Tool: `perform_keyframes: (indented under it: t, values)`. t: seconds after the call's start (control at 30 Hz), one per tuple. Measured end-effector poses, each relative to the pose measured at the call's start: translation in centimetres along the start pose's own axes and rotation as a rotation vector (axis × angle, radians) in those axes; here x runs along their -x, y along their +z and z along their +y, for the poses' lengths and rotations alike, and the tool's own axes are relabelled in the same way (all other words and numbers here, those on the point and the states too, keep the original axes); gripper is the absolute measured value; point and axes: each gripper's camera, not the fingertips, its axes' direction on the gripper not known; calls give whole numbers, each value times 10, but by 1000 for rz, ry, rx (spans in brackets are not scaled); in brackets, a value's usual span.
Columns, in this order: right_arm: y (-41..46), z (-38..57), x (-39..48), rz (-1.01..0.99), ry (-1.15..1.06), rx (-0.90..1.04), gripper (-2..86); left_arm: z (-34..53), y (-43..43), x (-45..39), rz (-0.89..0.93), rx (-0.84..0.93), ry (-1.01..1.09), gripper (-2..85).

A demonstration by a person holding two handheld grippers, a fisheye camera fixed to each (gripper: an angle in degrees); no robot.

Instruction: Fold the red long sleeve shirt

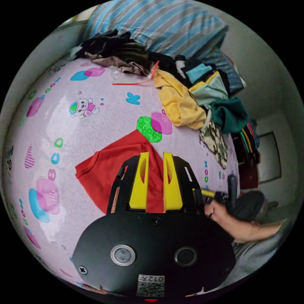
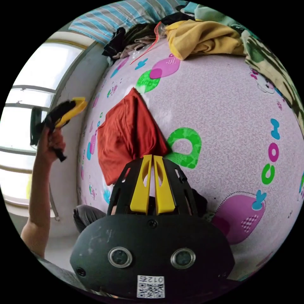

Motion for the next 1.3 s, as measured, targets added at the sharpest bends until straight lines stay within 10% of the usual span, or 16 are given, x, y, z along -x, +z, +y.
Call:
perform_keyframes:
  t: [0.33, 1.1, 1.3]
  values:
    - [3, -70, 51, 6, -292, 180, 17, 141, 96, -72, -272, 306, 208, 48]
    - [20, -151, 99, 311, -593, 476, -8, 144, 195, -81, -319, 364, 137, 47]
    - [-18, -153, 85, 45, -585, 470, 15, 145, 204, -86, -333, 360, 148, 47]
